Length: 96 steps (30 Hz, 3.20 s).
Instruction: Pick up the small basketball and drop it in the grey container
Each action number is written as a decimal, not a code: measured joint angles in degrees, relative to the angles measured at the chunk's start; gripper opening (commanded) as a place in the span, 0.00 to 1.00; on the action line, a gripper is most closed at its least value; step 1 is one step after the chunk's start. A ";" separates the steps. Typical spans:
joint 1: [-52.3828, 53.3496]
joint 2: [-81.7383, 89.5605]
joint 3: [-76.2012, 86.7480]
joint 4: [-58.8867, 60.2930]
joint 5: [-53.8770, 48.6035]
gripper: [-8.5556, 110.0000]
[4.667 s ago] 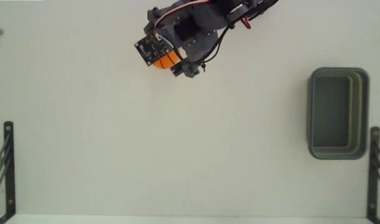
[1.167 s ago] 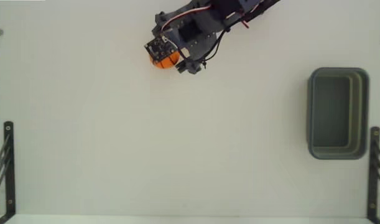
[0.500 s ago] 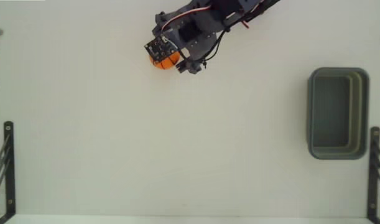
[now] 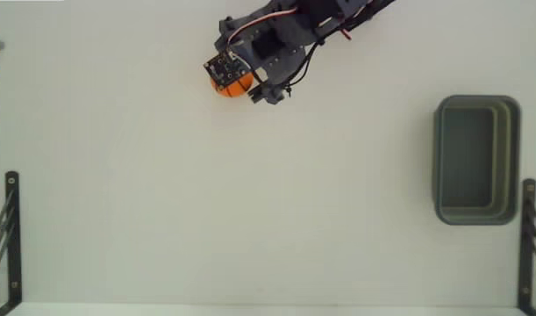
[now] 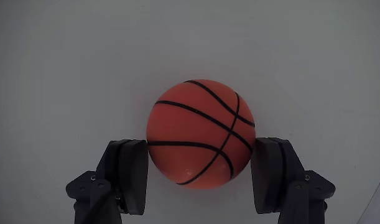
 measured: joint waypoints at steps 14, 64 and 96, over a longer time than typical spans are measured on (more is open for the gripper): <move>0.00 0.00 0.00 0.00 0.00 0.96; 0.00 0.00 0.00 0.00 0.00 0.86; 0.00 0.00 0.00 0.00 0.00 0.80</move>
